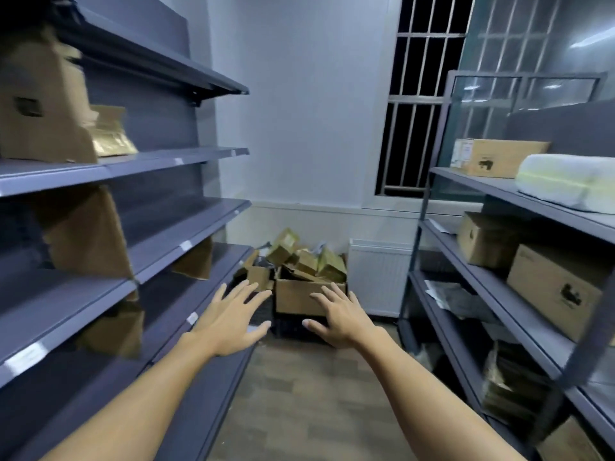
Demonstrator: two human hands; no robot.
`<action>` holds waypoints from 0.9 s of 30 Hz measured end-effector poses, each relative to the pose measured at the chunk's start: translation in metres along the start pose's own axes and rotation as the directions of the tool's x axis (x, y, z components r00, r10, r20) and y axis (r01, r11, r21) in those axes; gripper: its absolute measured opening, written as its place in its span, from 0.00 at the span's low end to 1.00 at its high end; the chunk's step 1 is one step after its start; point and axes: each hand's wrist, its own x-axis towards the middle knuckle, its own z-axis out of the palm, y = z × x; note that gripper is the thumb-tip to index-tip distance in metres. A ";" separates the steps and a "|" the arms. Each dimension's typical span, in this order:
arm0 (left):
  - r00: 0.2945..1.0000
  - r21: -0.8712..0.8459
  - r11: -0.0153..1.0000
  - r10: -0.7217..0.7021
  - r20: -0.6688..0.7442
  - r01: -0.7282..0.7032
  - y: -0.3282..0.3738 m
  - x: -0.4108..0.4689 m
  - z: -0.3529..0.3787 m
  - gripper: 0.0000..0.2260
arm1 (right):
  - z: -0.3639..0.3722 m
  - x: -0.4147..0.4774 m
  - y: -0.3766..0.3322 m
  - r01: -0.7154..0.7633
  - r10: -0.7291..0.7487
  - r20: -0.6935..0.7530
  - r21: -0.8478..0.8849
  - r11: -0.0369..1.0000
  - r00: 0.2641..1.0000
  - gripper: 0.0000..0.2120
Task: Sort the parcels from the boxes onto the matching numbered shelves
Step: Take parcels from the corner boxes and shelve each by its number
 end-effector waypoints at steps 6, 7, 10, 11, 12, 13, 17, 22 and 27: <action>0.997 -0.024 0.997 0.078 0.015 -0.077 -0.040 0.121 0.037 0.40 | 0.003 0.098 0.036 -0.073 0.073 -0.002 -0.020 0.997 0.997 0.35; 0.996 -0.023 0.996 0.091 0.023 -0.090 -0.045 0.139 0.042 0.37 | 0.004 0.111 0.042 -0.091 0.091 0.000 -0.019 0.996 0.996 0.35; 0.988 -0.025 0.989 0.145 0.060 -0.144 -0.055 0.186 0.060 0.31 | 0.013 0.146 0.061 -0.118 0.119 0.045 -0.027 0.993 0.992 0.35; 0.984 -0.024 0.986 0.166 0.064 -0.165 -0.058 0.201 0.068 0.31 | 0.017 0.156 0.068 -0.123 0.125 0.061 -0.027 0.992 0.990 0.35; 0.981 -0.021 0.983 0.185 0.065 -0.184 -0.061 0.216 0.075 0.31 | 0.020 0.167 0.075 -0.130 0.131 0.072 -0.024 0.991 0.989 0.36; 0.977 -0.021 0.979 0.203 0.067 -0.202 -0.064 0.231 0.083 0.31 | 0.024 0.178 0.083 -0.136 0.137 0.080 -0.019 0.991 0.987 0.36; 0.960 -0.037 0.965 0.263 0.099 -0.261 -0.076 0.291 0.110 0.34 | 0.044 0.226 0.111 -0.140 0.140 0.110 -0.006 0.990 0.984 0.36; 0.944 -0.061 0.950 0.311 0.107 -0.306 -0.086 0.377 0.143 0.31 | 0.072 0.302 0.162 -0.130 0.127 0.116 0.014 0.991 0.985 0.36; 0.919 -0.014 0.926 0.377 0.110 -0.378 -0.095 0.477 0.169 0.32 | 0.090 0.384 0.229 -0.124 0.121 0.115 0.020 0.992 0.986 0.35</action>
